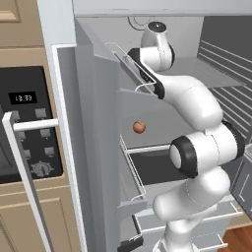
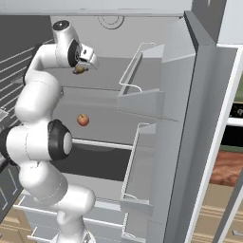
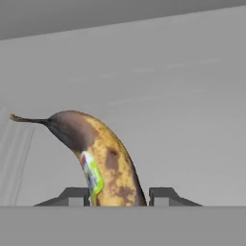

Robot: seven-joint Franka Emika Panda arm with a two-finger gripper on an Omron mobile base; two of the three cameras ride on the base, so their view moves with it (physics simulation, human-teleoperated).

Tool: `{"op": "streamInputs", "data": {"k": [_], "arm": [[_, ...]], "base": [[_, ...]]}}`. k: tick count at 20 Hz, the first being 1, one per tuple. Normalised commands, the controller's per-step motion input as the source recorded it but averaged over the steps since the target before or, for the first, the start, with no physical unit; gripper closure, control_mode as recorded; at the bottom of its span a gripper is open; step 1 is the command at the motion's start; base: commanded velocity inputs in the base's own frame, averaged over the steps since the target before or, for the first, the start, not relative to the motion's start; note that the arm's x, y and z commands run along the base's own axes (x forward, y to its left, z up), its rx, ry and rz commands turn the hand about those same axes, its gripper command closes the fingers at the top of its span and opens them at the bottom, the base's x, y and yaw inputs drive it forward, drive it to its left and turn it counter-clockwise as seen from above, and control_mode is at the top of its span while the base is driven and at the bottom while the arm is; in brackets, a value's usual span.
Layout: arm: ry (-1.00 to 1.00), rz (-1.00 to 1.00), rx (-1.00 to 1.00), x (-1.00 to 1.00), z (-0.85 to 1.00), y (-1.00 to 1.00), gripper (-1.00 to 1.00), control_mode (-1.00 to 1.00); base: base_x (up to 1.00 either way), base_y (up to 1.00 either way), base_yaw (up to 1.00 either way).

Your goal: Retrieve the banana and peach from the fridge and place them into the bowl on the dining table.

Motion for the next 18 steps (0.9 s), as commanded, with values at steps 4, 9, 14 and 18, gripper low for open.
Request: {"op": "streamInputs", "data": {"k": [4, 9, 14, 18], "arm": [[-0.02, -0.06, 0.0, -0.64, -0.53, -0.25, 1.0, -1.0], [-0.12, -0.11, 0.0, -0.83, -0.22, -0.33, 1.0, -1.0], [-0.28, -0.11, 0.0, -1.0, 0.05, -0.34, 1.0, -1.0], [-0.26, -0.05, 0.03, -1.0, 0.39, -0.31, 1.0, -1.0]], "base": [[0.0, 0.0, 0.0], [0.0, 0.0, 0.0], [0.0, 0.0, 0.0], [0.0, 0.0, 0.0]]}}
